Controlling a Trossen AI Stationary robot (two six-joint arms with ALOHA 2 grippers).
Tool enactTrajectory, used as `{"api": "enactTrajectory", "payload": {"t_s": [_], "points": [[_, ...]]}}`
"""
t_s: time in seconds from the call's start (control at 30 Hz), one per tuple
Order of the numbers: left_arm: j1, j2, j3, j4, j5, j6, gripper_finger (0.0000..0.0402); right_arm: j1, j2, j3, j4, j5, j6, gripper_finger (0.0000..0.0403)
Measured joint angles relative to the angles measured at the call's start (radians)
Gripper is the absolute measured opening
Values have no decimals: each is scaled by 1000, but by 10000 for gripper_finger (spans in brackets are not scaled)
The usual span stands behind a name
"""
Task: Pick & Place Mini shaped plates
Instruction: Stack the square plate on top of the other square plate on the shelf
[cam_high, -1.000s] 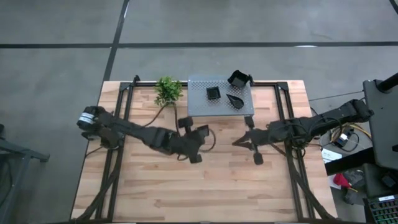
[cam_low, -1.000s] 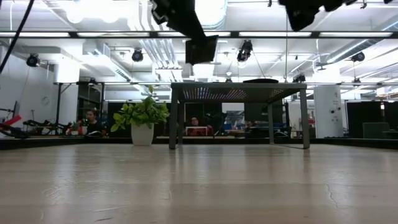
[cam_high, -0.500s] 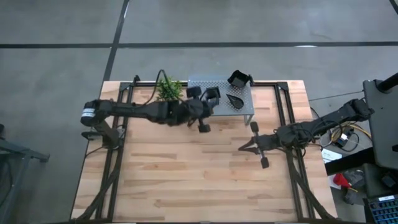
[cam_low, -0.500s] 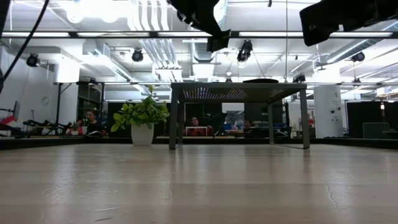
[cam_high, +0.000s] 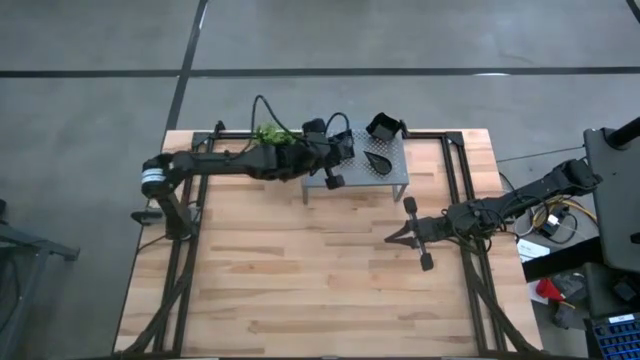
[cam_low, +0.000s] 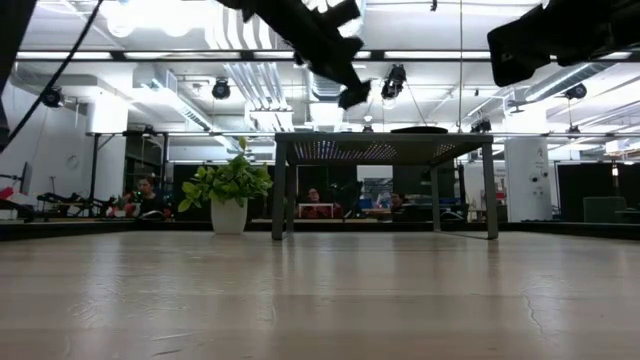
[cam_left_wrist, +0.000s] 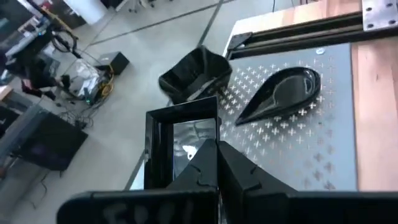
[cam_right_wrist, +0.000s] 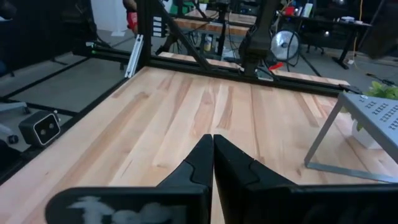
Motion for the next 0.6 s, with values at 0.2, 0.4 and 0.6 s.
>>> {"api": "enactTrajectory", "payload": {"t_s": [0.2,0.4,0.6], "points": [[-10,95,17,-18,-41,94,0,0,0,1,-3,0,10,8],[-13,84,23,-9,-114,97,0,0,1,0,-12,-1,25,8],[-13,79,22,-15,-80,97,0,0,1,-7,-13,-2,29,8]]}}
